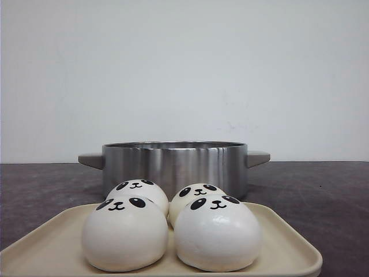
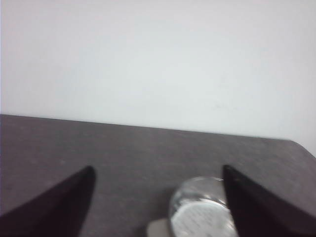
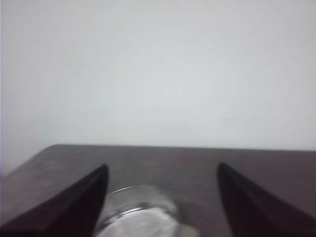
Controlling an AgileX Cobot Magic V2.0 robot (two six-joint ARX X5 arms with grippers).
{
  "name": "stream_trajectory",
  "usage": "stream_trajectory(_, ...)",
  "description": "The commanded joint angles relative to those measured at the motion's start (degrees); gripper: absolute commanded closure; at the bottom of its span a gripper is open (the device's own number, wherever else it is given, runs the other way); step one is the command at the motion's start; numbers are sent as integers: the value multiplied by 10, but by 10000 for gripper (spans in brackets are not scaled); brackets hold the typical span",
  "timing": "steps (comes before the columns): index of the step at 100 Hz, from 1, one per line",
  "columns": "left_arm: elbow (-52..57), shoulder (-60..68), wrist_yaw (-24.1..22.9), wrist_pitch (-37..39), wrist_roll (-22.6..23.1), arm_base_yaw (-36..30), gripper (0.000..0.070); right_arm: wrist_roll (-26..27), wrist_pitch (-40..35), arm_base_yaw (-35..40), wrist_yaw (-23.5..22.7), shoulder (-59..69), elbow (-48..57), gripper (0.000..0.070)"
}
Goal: Steam buns
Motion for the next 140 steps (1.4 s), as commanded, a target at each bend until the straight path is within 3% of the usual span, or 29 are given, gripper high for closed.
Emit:
stream_trajectory(1,7,5,12,2,1,-5,133,23,5,7,-10,28,16,190)
stream_trajectory(18,7,11,12,-7,-3,-34,139,12,5,71,23,115,38,190)
stream_trajectory(40,7,14,9,-28,-3,-72,139,24,-59,273,133,268,80,194)
stream_trajectory(52,7,14,9,-31,-3,-85,139,61,-108,350,151,369,94,259)
stream_trajectory(59,7,14,9,-32,-4,-93,139,86,-120,369,143,421,95,312)
stream_trajectory(91,7,14,7,-49,-3,-132,139,113,-118,413,126,617,95,311)
stream_trajectory(125,7,14,5,-56,-3,-154,139,121,-83,408,152,713,95,314)
stream_trajectory(130,7,14,5,-56,-3,-156,139,130,-84,408,159,718,95,399)
stream_trajectory(137,7,14,5,-57,-3,-158,139,130,-87,407,162,720,95,699)
stream_trajectory(140,7,14,5,-57,-3,-158,139,129,-86,407,163,720,95,697)
